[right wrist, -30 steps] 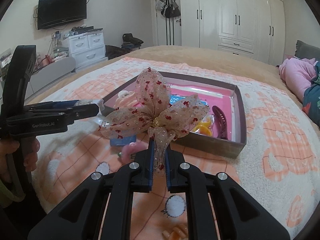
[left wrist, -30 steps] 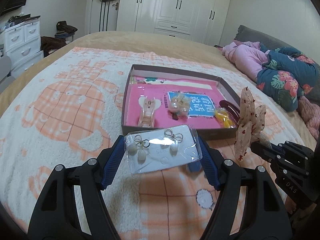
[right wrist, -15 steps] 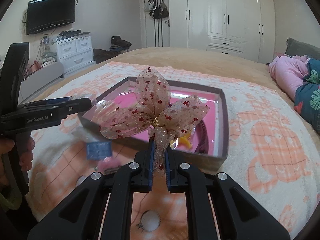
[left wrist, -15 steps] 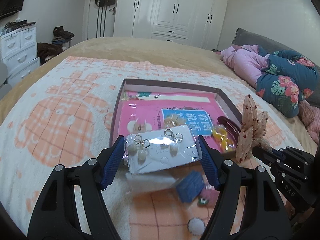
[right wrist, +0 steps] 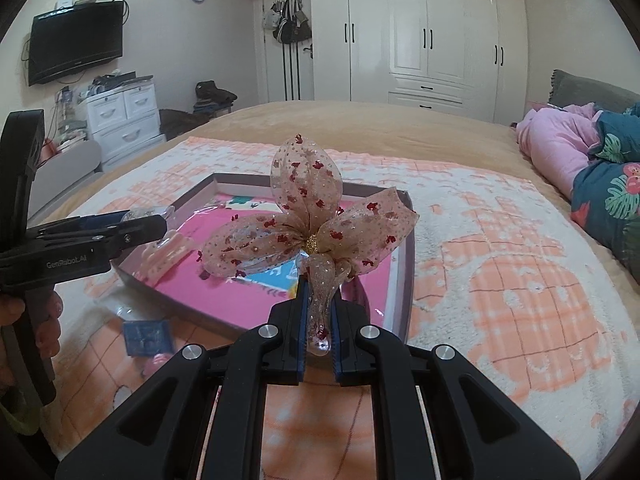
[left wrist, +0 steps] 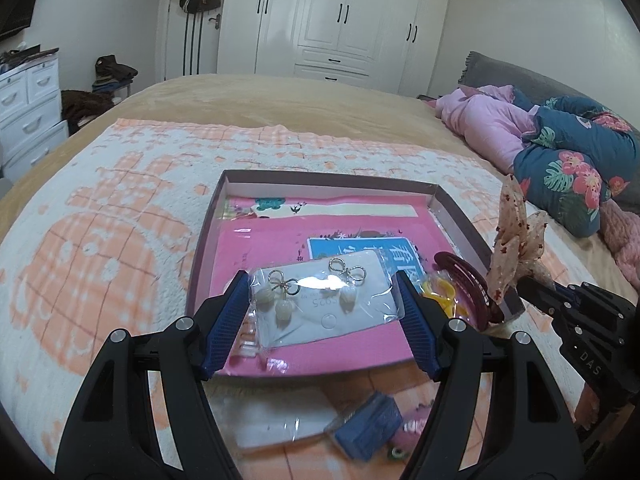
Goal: Organize jewelry
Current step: 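Carry the bow and earring card into the tray and open both tools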
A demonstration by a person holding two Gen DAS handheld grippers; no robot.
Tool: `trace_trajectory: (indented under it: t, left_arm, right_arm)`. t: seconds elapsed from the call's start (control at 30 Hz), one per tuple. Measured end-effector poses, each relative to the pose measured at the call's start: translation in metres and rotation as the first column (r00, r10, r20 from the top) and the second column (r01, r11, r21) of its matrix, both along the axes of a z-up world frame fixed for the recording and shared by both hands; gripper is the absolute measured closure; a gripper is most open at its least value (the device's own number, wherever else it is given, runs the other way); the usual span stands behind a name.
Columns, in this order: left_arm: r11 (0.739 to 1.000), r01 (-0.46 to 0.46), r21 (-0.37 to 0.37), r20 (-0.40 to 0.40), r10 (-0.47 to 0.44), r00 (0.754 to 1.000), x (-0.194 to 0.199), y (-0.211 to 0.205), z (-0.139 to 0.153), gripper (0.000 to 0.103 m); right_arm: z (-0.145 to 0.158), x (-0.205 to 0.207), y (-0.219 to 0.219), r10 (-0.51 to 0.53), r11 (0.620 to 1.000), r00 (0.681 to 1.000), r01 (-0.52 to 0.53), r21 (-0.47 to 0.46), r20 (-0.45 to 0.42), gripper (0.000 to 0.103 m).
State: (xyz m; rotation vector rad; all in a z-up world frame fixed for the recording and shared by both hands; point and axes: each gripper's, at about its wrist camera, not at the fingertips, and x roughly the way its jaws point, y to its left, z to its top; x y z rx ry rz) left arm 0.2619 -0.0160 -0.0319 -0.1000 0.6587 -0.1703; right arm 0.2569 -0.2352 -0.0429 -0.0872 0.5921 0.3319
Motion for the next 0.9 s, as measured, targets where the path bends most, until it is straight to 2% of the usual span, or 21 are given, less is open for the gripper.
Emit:
trace_trajectory:
  t: [0.4, 0.9]
  left_arm:
    - [1.000, 0.028, 0.001, -0.031, -0.028, 0.999, 0.021, -0.008, -0.011, 0.040]
    - [0.997, 0.074, 0.028, -0.061, -0.072, 0.996, 0.028, -0.021, -0.025, 0.040]
  right_arm:
    - [-0.003, 0.014, 0.003, -0.014, 0.999, 1.000, 0.014, -0.034, -0.005, 0.094]
    - [-0.012, 0.031, 0.009, -0.007, 0.997, 0.999, 0.004, -0.071, -0.039, 0.094]
